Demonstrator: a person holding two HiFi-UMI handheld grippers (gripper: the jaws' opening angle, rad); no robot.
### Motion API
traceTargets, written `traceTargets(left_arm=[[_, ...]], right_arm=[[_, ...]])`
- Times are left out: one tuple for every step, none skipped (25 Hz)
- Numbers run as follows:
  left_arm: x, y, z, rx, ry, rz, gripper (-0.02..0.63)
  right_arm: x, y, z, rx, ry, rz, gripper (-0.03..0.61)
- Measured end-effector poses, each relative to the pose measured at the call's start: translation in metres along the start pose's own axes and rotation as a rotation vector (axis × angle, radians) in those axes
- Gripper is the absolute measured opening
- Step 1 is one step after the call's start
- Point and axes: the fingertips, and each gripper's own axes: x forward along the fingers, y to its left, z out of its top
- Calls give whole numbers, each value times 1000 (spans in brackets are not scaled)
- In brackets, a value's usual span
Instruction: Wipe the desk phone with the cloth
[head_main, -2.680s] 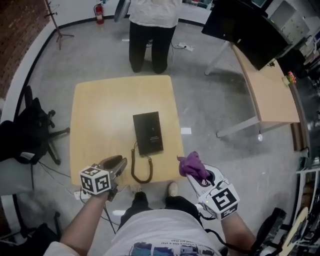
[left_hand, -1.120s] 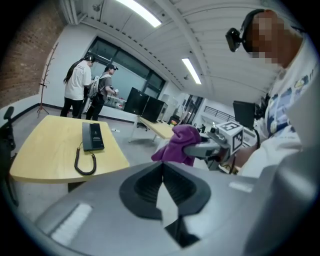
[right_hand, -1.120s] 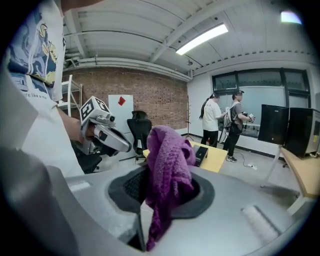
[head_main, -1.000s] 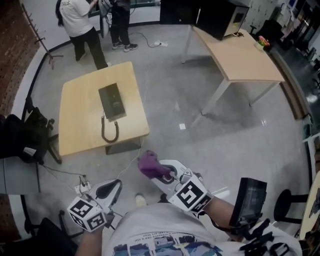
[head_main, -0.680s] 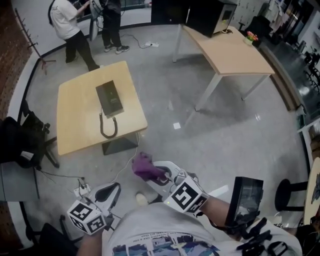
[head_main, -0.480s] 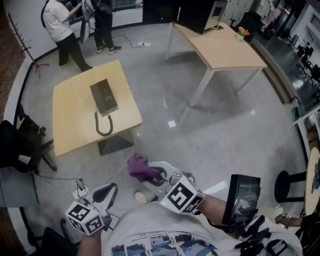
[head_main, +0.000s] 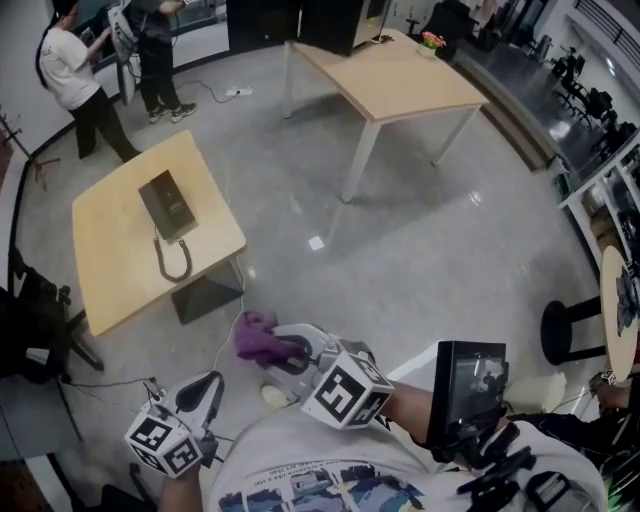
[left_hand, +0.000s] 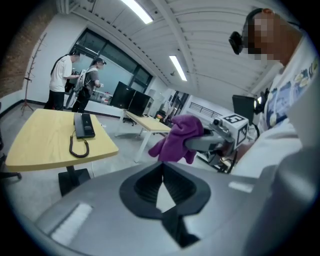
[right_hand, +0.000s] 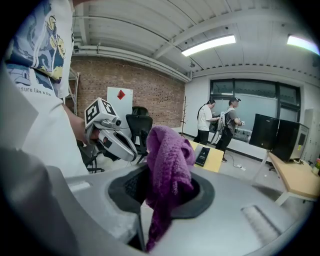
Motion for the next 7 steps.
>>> traceTargets(left_arm=[[3, -1, 2, 2, 2, -6, 5], [6, -2, 3, 6, 5, -11, 5], [9, -2, 4, 10, 8, -14, 5], [11, -2, 5, 15, 11, -16, 5], [14, -1, 6, 19, 13, -17, 5], [17, -1, 6, 22, 16, -18, 5], [20, 0, 7, 25, 18, -19, 5]], right_arm=[[-1, -2, -2, 3, 0, -8, 100], [-1, -4, -4, 8, -2, -16, 100], [-2, -6, -7, 11, -5, -22, 100], [-2, -8, -8, 12, -7, -25, 100], [-3, -10, -10, 11, -8, -28, 100], [-3, -12, -11, 9, -8, -30, 100], [-4, -14, -13, 7, -7, -32, 100]])
